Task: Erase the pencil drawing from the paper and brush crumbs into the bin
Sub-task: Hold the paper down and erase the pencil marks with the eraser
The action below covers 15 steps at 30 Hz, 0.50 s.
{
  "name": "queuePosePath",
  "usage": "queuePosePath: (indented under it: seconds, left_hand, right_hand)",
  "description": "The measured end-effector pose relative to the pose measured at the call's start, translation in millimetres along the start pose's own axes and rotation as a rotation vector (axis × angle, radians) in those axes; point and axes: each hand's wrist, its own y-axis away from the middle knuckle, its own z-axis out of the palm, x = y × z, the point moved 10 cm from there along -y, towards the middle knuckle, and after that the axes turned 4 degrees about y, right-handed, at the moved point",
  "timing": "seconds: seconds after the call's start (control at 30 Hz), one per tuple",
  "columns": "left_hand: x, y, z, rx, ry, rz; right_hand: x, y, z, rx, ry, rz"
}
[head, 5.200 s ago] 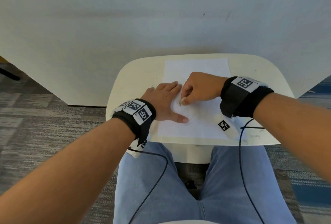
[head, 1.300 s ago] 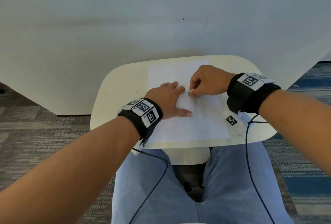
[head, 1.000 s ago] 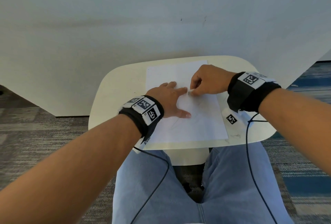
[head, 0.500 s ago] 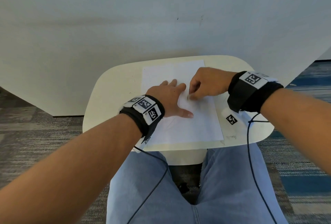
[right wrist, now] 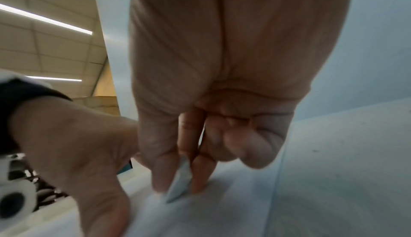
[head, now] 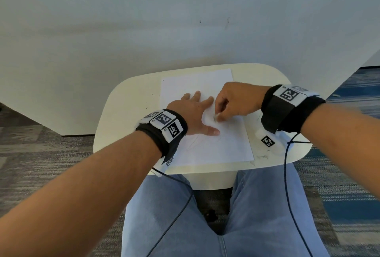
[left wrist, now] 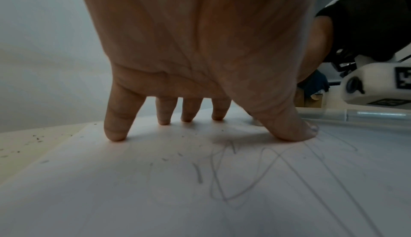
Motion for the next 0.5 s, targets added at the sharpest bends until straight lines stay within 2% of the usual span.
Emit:
queuePosePath:
  seconds: [0.07,0.17,0.2,0.3,0.33,0.43,0.5]
  left_hand:
    - [-0.2,0.1,0.3,-0.006,-0.002,-0.006]
    - [0.6,-0.3,1.6,-0.018,-0.008,-0.006]
    - [0.6,-0.5,1.5,-0.022,-0.01,-0.007]
    - [1.5,-1.7,2.1,-0.037,-0.013,-0.008]
    - [1.7,-1.6,1.6,-0.042,-0.014,-0.01]
    - [3.3,-2.0,1.2,-0.047,-0.014,-0.008]
    - [3.4,-1.0,2.2,-0.051,-0.015,-0.009]
  right_hand:
    - [7.2,0.5,-2.9,-0.007,-0.006,0.033]
    - [18.2,1.7,-28.4,0.171,0.03,0.079]
    - [16.5,2.2,-26.5,0.164,0.029,0.071]
    - [3.9,6.4,1.1,-0.036,0.007,0.022]
    - [4.5,7.5,1.4,-0.048,0.005,0.029]
    - [16.6,6.4,-26.5,0.144,0.092,0.075]
    - [17.0,7.8,-27.9,0.17,0.103,0.071]
